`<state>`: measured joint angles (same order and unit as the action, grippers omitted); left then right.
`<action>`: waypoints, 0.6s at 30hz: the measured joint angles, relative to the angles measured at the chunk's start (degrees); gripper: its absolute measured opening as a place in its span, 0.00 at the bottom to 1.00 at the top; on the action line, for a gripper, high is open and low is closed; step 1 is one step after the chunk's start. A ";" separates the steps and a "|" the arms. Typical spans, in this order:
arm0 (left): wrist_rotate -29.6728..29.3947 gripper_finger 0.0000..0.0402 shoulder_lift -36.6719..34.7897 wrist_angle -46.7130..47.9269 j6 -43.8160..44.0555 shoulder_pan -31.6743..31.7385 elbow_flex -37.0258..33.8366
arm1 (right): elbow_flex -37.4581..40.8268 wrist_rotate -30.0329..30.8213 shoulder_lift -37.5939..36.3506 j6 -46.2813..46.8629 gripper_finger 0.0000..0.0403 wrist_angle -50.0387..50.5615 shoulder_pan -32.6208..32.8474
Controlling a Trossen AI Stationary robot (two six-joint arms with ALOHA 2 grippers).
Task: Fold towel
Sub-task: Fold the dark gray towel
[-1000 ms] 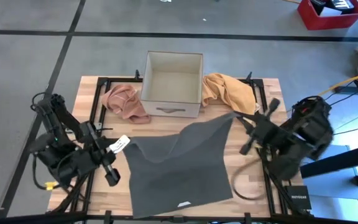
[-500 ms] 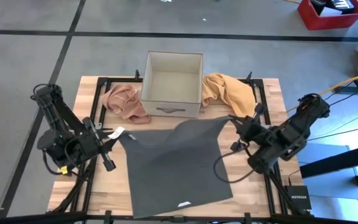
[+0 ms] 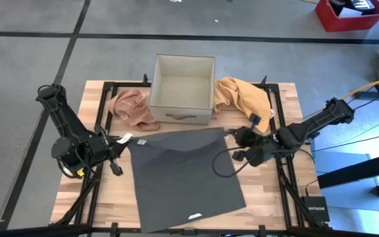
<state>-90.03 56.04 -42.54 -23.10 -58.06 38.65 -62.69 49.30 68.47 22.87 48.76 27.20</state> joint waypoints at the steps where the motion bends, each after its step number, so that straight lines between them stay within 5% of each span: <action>1: -0.04 0.01 -0.16 0.02 1.11 -0.52 -0.68 | 1.20 -2.38 -0.22 -2.48 0.01 -3.07 -1.10; 8: 0.07 0.01 -1.35 -0.03 6.06 -5.63 -5.73 | 9.02 -15.52 -2.24 -12.93 0.01 -12.97 -10.54; 18: 0.04 0.01 -9.06 -0.05 10.79 -7.22 -15.68 | 19.31 -15.73 -11.71 -22.23 0.01 -23.84 -23.82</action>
<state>-90.00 46.98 -42.59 -12.31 -65.28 22.97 -43.39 33.57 56.77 0.64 24.91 3.38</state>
